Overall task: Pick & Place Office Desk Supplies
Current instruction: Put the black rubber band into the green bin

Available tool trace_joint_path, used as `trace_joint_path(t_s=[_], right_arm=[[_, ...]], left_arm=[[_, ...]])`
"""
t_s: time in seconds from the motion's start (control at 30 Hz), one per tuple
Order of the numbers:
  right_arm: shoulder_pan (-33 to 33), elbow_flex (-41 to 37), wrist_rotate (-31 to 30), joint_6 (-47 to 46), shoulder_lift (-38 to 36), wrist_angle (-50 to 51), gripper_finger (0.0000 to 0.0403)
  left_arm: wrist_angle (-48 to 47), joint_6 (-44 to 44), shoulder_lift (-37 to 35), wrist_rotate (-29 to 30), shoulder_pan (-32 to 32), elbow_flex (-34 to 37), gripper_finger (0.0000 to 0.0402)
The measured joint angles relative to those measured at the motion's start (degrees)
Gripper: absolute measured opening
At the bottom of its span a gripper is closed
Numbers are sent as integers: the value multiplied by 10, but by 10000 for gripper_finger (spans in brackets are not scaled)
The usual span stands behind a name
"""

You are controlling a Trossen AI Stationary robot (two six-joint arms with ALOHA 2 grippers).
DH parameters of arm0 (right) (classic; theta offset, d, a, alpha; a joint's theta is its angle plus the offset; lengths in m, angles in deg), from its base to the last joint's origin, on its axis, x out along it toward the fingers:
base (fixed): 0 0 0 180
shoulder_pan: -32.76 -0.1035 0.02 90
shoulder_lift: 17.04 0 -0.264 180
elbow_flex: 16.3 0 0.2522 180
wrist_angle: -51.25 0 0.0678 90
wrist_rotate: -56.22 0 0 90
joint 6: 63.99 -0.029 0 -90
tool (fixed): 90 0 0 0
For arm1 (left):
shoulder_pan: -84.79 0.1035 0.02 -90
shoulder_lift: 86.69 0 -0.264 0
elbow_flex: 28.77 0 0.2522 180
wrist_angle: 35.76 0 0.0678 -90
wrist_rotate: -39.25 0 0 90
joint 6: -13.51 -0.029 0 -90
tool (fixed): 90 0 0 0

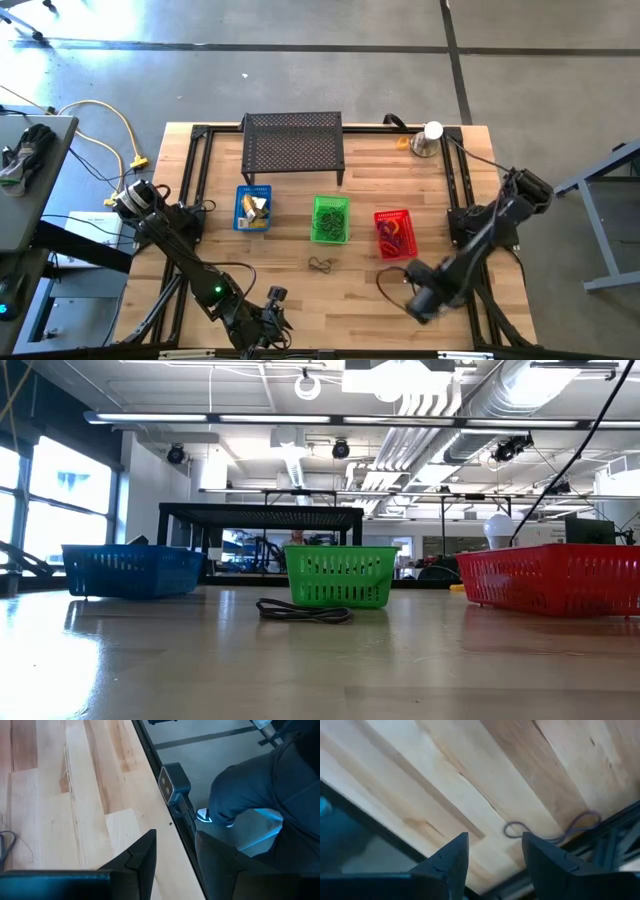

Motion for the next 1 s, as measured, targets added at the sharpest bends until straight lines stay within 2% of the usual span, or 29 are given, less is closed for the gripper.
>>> trace_joint_path(t_s=[0.17, 0.3, 0.37, 0.43, 0.57, 0.77, 1.0], right_arm=[[-86, -6, -46, -210, 0, 0, 172], [-129, -43, -33, -379, 0, -12, 172], [-136, -70, 4, -425, 0, -43, 172], [-139, -91, 29, -453, 0, -64, 172], [-136, -128, 31, -506, 0, -81, 172], [-121, -163, 38, -498, 0, -146, 172], [-120, -192, 61, -514, -1, -155, 172]], left_arm=[[0, -14, 0, 0, 0, 0, 132], [4, -14, 0, 0, 1, 0, 132], [6, -14, 0, 0, 1, 0, 132], [10, -14, 0, 0, 1, 0, 132], [16, -14, 0, 0, 1, 0, 132], [22, -11, 0, -1, 1, 0, 132], [24, -11, 0, -1, -6, 0, 132]])
